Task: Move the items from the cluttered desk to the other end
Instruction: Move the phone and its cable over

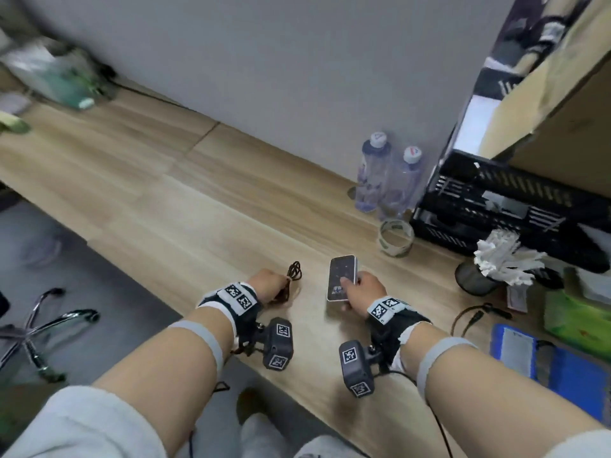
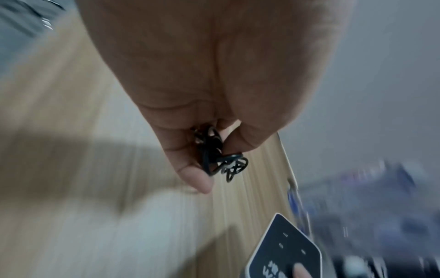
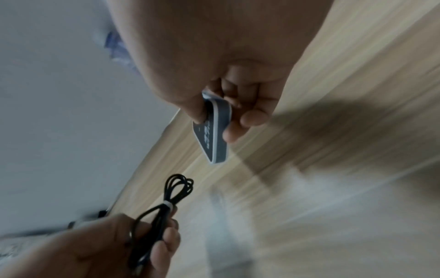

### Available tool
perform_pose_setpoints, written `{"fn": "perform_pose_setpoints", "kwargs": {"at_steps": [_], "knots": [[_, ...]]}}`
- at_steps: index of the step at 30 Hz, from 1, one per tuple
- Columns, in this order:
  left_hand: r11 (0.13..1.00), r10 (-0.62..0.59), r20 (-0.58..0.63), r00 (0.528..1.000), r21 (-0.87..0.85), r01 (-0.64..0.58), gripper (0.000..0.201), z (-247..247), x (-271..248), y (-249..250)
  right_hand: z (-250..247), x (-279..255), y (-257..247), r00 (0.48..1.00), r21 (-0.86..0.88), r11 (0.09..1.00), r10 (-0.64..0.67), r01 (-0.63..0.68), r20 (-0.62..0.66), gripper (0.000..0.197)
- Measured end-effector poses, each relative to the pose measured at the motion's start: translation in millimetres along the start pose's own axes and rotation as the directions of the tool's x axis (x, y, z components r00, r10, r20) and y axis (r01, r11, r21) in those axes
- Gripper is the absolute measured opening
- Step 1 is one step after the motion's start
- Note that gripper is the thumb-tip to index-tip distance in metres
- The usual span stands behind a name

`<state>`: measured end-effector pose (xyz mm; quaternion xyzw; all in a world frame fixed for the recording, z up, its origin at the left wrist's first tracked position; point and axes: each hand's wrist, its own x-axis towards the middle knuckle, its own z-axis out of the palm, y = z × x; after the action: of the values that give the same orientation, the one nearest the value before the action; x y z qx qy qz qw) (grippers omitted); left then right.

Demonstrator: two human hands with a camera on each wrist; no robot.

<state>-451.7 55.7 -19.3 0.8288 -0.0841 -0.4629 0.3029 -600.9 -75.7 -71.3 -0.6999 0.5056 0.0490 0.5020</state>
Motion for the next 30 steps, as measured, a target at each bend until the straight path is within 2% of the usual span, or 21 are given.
{"fn": "perform_pose_setpoints", "kwargs": {"at_steps": [4, 9, 13, 15, 17, 19, 24, 30], "knots": [[0.936, 0.000, -0.037, 0.999, -0.351, -0.013, 0.016, -94, -2, -26, 57, 2, -79, 0.997, 0.023, 0.997, -0.077, 0.077, 0.005, 0.022], [0.874, 0.032, -0.185, 0.982, -0.471, -0.118, 0.026, -232, 9, -77, 150, -2, -178, 0.997, 0.148, 0.988, -0.060, 0.054, 0.040, 0.019], [0.820, -0.038, -0.186, 0.982, -0.568, -0.076, 0.014, -328, 8, -113, 227, -9, -252, 0.991, 0.169, 0.982, -0.104, 0.088, 0.090, 0.016], [0.804, -0.046, -0.215, 0.976, -0.588, -0.091, 0.019, -365, 10, -125, 259, -8, -283, 0.986, 0.178, 0.980, -0.116, 0.093, 0.124, 0.016], [0.804, -0.025, -0.279, 0.960, -0.576, -0.146, 0.036, -400, 16, -136, 288, -2, -312, 0.979, 0.165, 0.981, -0.131, 0.105, 0.153, 0.016], [0.794, 0.005, -0.312, 0.950, -0.576, -0.194, 0.043, -435, 27, -146, 313, 8, -339, 0.974, 0.156, 0.981, -0.143, 0.116, 0.175, 0.015], [0.786, 0.033, -0.390, 0.920, -0.559, -0.265, 0.030, -517, 62, -153, 376, 44, -400, 0.968, 0.157, 0.982, -0.141, 0.109, 0.209, 0.016], [0.763, -0.046, -0.495, 0.868, -0.579, -0.289, 0.040, -631, 126, -150, 462, 110, -503, 0.945, 0.175, 0.977, -0.170, 0.123, 0.281, 0.025]]}}
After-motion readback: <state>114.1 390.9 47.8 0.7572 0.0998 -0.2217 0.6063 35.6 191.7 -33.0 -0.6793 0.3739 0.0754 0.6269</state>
